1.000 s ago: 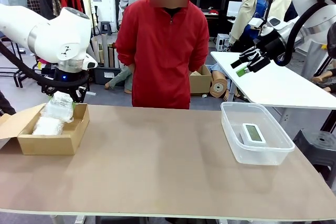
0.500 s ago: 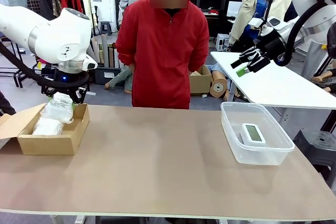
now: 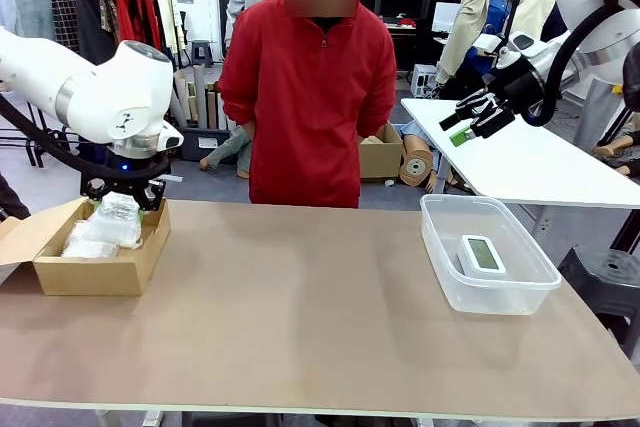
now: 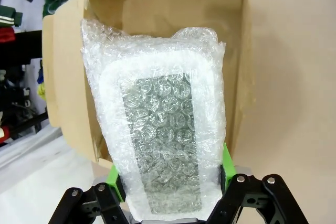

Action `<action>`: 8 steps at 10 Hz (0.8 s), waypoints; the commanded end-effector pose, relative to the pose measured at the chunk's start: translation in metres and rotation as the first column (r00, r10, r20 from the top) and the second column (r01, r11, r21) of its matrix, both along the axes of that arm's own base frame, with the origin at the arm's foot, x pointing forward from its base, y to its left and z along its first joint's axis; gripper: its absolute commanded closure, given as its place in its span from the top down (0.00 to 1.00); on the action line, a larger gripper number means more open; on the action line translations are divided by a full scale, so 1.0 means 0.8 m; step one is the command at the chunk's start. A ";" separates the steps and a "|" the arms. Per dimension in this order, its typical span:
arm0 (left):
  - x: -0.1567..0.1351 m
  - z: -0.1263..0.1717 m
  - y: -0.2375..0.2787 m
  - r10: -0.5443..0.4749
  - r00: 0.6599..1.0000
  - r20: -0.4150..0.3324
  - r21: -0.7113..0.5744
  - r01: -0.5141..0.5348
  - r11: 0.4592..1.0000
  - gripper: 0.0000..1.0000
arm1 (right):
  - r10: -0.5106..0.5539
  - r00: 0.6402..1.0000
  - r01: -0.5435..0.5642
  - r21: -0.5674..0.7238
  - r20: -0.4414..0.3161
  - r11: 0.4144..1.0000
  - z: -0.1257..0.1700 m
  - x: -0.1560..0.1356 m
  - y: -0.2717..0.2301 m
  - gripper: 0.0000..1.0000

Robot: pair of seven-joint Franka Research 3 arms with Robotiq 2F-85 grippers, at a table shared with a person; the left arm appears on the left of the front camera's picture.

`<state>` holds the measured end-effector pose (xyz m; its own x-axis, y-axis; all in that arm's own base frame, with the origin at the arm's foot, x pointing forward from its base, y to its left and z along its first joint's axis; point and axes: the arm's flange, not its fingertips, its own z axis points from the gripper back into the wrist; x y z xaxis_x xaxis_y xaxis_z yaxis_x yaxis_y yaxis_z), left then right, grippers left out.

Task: Separate and place wrapped and unwrapped clocks.
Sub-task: If the picked Digital clock is wrapped, place it in the Package Box ; if not, place it in the Organizing box.

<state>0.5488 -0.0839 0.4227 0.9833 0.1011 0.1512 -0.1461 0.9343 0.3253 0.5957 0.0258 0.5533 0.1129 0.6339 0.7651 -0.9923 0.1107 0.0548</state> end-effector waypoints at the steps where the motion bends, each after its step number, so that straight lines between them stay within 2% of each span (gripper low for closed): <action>1: 0.005 -0.014 0.010 0.026 0.999 0.021 0.029 -0.027 0.999 0.00 | 0.000 1.000 0.001 -0.013 0.009 1.000 0.003 -0.001 0.002 1.00; 5: 0.018 -0.033 0.022 0.016 1.000 0.022 0.017 -0.016 1.000 0.00 | 0.000 1.000 0.001 -0.013 0.009 1.000 0.003 -0.001 0.002 1.00; 8: 0.023 -0.047 0.019 -0.031 0.999 0.039 0.000 0.031 1.000 0.00 | 0.000 1.000 0.001 -0.013 0.009 1.000 0.003 -0.001 0.002 1.00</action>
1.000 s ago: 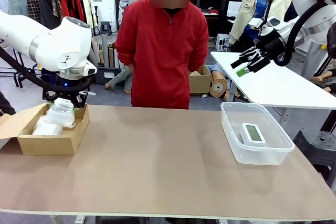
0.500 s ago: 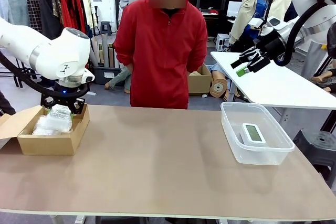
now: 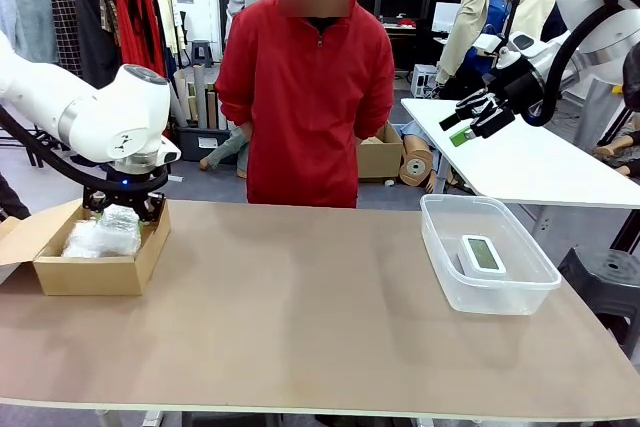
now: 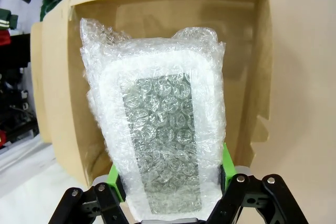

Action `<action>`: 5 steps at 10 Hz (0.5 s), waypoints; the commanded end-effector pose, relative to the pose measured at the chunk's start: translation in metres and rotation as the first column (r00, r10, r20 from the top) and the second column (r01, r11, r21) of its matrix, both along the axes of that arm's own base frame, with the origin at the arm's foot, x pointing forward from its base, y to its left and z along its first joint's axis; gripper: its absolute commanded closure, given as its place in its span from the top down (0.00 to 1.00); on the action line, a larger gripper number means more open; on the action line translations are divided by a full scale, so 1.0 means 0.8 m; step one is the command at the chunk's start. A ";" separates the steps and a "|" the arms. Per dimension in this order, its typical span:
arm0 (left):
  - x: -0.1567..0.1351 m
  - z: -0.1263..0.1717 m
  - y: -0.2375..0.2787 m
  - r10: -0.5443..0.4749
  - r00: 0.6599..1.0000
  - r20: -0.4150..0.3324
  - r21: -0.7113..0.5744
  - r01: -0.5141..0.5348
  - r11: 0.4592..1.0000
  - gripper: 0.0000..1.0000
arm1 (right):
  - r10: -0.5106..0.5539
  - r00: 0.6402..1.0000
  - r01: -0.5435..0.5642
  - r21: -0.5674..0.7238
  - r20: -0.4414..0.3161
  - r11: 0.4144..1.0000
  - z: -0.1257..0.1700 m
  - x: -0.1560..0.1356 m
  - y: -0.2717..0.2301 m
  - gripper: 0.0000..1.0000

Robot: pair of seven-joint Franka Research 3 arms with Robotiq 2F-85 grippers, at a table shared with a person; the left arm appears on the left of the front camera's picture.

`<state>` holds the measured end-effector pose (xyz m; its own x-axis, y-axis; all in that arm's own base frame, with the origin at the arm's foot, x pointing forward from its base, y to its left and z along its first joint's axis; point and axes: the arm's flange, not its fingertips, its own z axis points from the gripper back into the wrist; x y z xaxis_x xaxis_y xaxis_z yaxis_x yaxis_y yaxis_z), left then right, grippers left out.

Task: Separate and place wrapped and unwrapped clocks.
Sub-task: If the picked Digital clock is wrapped, place it in the Package Box ; if not, place it in the Organizing box.

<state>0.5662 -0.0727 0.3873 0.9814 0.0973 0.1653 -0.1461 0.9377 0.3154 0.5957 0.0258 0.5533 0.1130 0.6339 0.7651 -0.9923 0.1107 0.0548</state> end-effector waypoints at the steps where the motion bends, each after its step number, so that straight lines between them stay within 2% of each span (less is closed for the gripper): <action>1: 0.003 -0.005 0.004 -0.037 0.999 0.025 0.005 0.037 0.999 0.00 | 0.000 1.000 0.001 -0.013 0.009 1.000 0.003 -0.001 0.002 1.00; 5: 0.003 -0.014 -0.005 -0.058 0.998 0.012 0.013 0.058 0.998 0.00 | 0.000 1.000 0.001 -0.013 0.009 1.000 0.003 -0.001 0.002 1.00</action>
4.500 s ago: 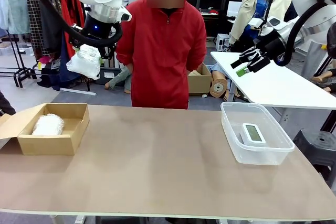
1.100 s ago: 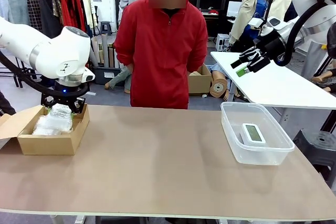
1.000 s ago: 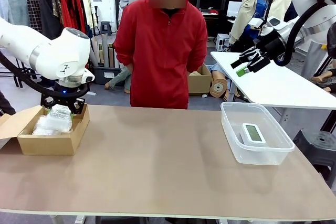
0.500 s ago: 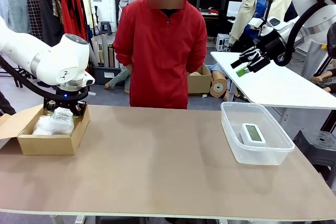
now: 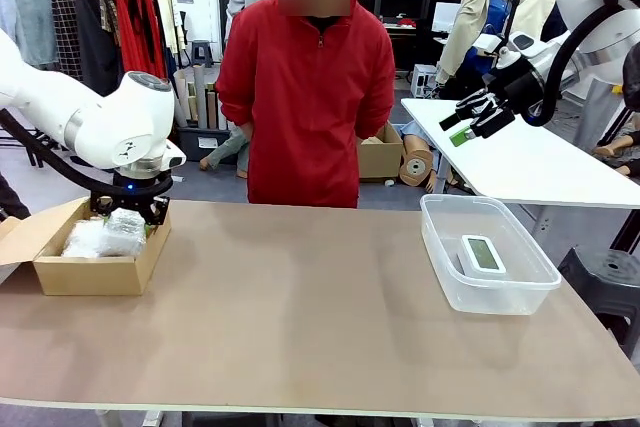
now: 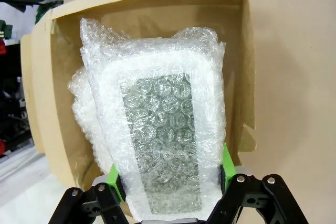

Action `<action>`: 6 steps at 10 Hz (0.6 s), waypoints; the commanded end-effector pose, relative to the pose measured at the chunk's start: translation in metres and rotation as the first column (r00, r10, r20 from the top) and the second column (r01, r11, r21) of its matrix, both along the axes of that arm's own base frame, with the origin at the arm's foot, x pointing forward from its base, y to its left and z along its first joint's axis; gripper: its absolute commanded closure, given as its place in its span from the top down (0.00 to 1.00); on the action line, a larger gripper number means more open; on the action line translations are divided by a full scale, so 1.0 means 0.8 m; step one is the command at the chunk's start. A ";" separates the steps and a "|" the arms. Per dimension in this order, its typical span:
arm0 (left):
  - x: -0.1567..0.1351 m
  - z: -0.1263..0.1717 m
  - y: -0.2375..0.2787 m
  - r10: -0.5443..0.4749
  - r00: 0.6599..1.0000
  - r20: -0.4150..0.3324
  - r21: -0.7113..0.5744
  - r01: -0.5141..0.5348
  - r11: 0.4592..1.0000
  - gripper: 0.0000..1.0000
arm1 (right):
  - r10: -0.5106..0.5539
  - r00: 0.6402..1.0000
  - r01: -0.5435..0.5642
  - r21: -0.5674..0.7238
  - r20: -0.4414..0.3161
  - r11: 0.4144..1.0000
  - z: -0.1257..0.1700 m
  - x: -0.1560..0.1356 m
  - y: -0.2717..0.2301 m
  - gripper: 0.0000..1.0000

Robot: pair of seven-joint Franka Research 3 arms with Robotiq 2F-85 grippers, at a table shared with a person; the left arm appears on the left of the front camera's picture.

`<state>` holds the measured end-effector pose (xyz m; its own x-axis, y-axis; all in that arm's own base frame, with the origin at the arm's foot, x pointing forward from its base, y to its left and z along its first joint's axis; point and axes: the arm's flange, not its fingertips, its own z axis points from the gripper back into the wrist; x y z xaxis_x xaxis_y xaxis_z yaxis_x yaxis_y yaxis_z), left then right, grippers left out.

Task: Separate and place wrapped and unwrapped clocks.
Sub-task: If the picked Digital clock is wrapped, place it in the Package Box ; if not, place it in the Organizing box.

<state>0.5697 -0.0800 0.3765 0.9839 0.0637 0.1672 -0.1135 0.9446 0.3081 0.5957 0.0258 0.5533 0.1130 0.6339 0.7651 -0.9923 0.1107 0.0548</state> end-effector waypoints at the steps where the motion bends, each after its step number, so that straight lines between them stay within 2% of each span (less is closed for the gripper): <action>1: -0.002 -0.002 0.003 -0.031 0.999 0.007 0.018 0.031 0.999 0.00 | 0.000 1.000 0.001 -0.013 0.009 1.000 0.003 -0.001 0.002 1.00; 3: -0.003 -0.004 0.001 -0.037 0.999 0.003 0.020 0.037 0.999 0.03 | 0.000 1.000 0.001 -0.013 0.009 1.000 0.003 -0.001 0.002 1.00; 6: -0.003 -0.006 0.000 -0.039 0.999 -0.005 0.028 0.039 0.999 0.59 | 0.000 1.000 0.001 -0.013 0.009 1.000 0.003 -0.001 0.002 1.00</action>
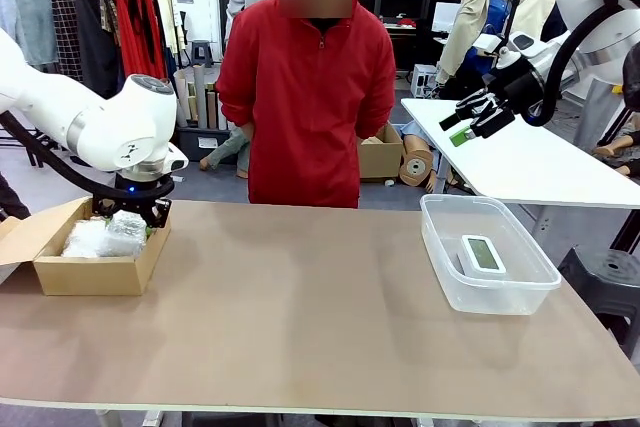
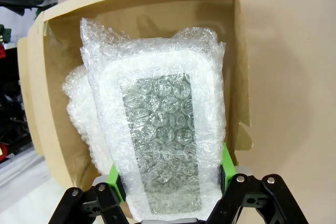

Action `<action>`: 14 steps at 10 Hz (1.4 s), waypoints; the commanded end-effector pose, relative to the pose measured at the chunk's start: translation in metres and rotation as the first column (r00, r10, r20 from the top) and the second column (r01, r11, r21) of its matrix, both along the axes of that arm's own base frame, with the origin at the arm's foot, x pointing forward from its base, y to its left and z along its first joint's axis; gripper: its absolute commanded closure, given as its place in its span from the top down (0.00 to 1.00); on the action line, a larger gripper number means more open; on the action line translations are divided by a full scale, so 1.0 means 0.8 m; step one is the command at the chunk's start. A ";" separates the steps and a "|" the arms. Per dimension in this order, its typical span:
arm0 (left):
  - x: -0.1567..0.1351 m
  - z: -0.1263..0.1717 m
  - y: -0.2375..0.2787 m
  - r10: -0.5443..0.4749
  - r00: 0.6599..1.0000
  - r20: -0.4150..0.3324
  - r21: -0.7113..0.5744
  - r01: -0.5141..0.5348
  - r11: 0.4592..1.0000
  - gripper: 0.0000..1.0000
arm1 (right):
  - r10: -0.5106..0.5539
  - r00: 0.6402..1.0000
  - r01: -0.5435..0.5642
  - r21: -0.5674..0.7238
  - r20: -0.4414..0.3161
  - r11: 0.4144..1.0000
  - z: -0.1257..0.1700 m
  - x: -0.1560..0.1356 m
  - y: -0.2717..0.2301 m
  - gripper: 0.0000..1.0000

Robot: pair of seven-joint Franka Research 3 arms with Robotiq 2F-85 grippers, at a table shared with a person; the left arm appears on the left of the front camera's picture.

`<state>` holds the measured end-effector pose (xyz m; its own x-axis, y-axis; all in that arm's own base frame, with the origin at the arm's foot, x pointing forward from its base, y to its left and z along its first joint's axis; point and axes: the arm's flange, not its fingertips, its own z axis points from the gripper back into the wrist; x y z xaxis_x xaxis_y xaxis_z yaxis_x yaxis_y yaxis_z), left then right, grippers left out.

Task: Separate and place wrapped and unwrapped clocks.
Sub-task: If the picked Digital clock is wrapped, place it in the Package Box ; if not, place it in the Organizing box.

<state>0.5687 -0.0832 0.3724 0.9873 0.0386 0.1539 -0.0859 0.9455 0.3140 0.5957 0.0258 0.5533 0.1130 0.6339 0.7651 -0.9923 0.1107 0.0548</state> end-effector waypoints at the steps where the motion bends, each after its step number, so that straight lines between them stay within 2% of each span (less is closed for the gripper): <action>1: -0.002 -0.001 0.005 -0.014 1.000 0.010 0.024 0.013 1.000 0.78 | 0.000 1.000 0.001 -0.013 0.009 1.000 0.003 -0.001 0.002 1.00; 2: -0.002 0.000 0.005 -0.010 1.000 0.010 0.025 0.010 1.000 0.97 | 0.000 1.000 0.001 -0.013 0.009 1.000 0.003 -0.001 0.002 1.00; 3: -0.001 0.000 0.005 -0.001 1.000 0.005 0.029 0.000 1.000 1.00 | 0.000 1.000 0.001 -0.013 0.009 1.000 0.003 -0.001 0.002 1.00; 9: -0.003 0.007 0.004 0.032 0.999 -0.009 0.028 -0.032 0.999 1.00 | 0.000 1.000 0.001 -0.013 0.009 1.000 0.003 -0.001 0.002 1.00; 14: -0.007 0.053 -0.004 0.095 0.995 -0.039 0.000 -0.095 0.995 1.00 | 0.000 1.000 0.001 -0.013 0.009 1.000 0.003 -0.001 0.002 1.00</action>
<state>0.5642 -0.0842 0.4063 0.9877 0.1040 0.1166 -0.1372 0.9343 0.3290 0.5957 0.0258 0.5533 0.1129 0.6339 0.7651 -0.9923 0.1107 0.0548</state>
